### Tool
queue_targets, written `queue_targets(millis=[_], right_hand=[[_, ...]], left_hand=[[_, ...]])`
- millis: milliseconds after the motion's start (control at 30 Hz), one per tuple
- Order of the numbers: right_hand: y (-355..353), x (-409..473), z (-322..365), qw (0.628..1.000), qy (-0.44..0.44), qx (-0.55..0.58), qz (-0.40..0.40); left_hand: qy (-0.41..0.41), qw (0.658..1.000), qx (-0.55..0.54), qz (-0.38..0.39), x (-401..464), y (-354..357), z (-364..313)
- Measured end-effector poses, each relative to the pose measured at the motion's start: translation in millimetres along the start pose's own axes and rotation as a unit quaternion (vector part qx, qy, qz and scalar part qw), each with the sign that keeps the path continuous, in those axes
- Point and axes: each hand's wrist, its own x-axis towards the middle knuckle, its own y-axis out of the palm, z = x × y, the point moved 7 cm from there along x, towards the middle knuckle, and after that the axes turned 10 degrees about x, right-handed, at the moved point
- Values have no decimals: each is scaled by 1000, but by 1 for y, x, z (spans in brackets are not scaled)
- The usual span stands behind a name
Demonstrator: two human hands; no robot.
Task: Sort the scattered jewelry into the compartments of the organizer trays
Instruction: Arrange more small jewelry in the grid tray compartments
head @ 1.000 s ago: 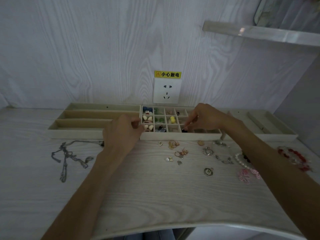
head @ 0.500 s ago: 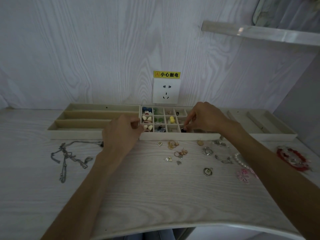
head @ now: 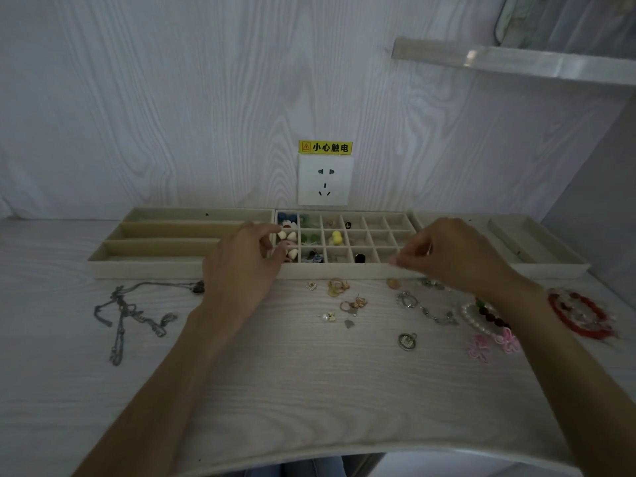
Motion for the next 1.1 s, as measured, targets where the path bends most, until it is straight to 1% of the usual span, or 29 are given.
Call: queue_targets(millis=[100,233,367,433,533,667,767,867,933,1033,1100], right_hand=[[12,-8,-7,998,7,-61,-18],[22,-10,-10,995,0,-83,-54],[30,-11,-9,995,-2,-85,-61],[31,-12,-10,995,4,-74,-70],[31,-14,-11,993,23,-80,-88],[30,-20,-1,981,34,-153,-118],[31,-22,4,979,41,-162,-116],[33,-22,2,985,41,-123,-113],[35,-22,0,992,39,-72,-94],[40,-23,2,998,16,-26,-57],[43,-23,5,998,-7,2,-56]], left_hand=[[23,998,-45,-24,-3,-2,-11],[32,995,-95,-30,-7,-2,-22],[34,980,-197,13,-7,4,-30],[44,974,-218,38,-8,9,-33],[59,972,-215,67,-15,18,-38],[83,979,-167,87,-23,25,-45],[95,981,-141,91,-26,26,-50],[106,981,-129,97,-27,27,-52],[111,979,-134,105,-27,29,-53],[119,977,-137,111,-28,30,-53],[121,976,-141,113,-28,32,-53]])
